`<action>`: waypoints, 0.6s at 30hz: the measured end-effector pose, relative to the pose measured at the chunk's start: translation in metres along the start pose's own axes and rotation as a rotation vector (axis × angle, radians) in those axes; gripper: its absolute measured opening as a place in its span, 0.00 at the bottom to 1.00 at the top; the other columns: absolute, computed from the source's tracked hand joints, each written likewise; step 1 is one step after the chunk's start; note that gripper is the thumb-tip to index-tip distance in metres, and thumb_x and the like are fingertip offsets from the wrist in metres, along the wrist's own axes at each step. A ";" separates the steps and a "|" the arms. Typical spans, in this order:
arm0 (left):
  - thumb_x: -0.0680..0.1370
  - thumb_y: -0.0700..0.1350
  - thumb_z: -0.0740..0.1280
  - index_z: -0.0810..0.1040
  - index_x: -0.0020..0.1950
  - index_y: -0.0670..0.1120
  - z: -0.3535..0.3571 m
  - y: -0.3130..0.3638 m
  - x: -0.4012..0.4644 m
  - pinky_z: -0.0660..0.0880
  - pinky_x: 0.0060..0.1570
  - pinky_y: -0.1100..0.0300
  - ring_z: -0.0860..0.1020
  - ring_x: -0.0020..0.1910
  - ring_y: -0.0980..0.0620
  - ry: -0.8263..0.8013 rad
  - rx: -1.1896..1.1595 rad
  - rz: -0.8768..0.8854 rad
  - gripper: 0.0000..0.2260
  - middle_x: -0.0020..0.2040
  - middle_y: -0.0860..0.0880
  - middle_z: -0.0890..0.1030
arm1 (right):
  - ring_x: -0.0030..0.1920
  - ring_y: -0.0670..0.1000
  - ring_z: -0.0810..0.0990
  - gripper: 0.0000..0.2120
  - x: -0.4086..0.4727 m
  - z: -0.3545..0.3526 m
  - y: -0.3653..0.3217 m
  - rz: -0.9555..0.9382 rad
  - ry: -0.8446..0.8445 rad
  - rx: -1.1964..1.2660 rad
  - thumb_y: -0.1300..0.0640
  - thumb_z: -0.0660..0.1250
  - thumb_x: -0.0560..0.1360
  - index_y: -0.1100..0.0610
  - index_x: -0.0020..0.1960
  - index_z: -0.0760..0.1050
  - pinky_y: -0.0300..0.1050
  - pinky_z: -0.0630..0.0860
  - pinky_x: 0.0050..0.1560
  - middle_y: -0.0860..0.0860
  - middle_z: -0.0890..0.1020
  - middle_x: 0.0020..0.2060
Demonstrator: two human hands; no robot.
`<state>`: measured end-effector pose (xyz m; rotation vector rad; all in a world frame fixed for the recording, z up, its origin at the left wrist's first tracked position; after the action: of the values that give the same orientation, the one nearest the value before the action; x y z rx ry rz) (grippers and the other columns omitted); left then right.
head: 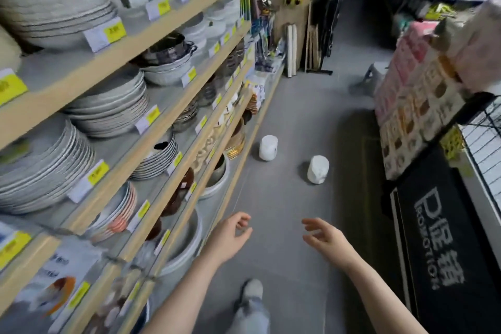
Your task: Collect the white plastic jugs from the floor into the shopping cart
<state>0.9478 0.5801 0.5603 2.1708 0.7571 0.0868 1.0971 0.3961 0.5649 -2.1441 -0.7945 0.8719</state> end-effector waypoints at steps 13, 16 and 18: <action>0.78 0.48 0.65 0.72 0.62 0.51 -0.030 0.052 0.314 0.72 0.52 0.63 0.76 0.52 0.58 -0.169 0.134 0.078 0.12 0.51 0.53 0.77 | 0.57 0.51 0.75 0.26 0.247 -0.137 0.026 0.236 0.055 -0.144 0.52 0.69 0.73 0.52 0.69 0.66 0.40 0.68 0.58 0.55 0.73 0.60; 0.78 0.49 0.64 0.68 0.67 0.53 -0.015 0.060 0.380 0.72 0.56 0.59 0.75 0.54 0.58 -0.184 0.141 0.062 0.17 0.53 0.55 0.76 | 0.58 0.51 0.73 0.28 0.305 -0.168 0.048 0.262 0.010 -0.188 0.50 0.69 0.73 0.51 0.70 0.63 0.39 0.67 0.58 0.54 0.71 0.62; 0.78 0.50 0.64 0.67 0.68 0.54 0.001 0.063 0.426 0.72 0.56 0.60 0.75 0.54 0.59 -0.178 0.152 0.033 0.18 0.54 0.56 0.75 | 0.57 0.51 0.74 0.28 0.349 -0.193 0.067 0.271 -0.008 -0.207 0.49 0.69 0.73 0.50 0.70 0.62 0.40 0.69 0.58 0.53 0.71 0.62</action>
<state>1.3272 0.7814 0.5253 2.2992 0.6438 -0.1495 1.4673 0.5435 0.4984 -2.4735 -0.6291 0.9702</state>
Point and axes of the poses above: each hand's wrist, its own x-axis towards the middle knuckle, its own z-axis out of the palm, y = z × x, the point moved 9 cm from there along x, towards the middle knuckle
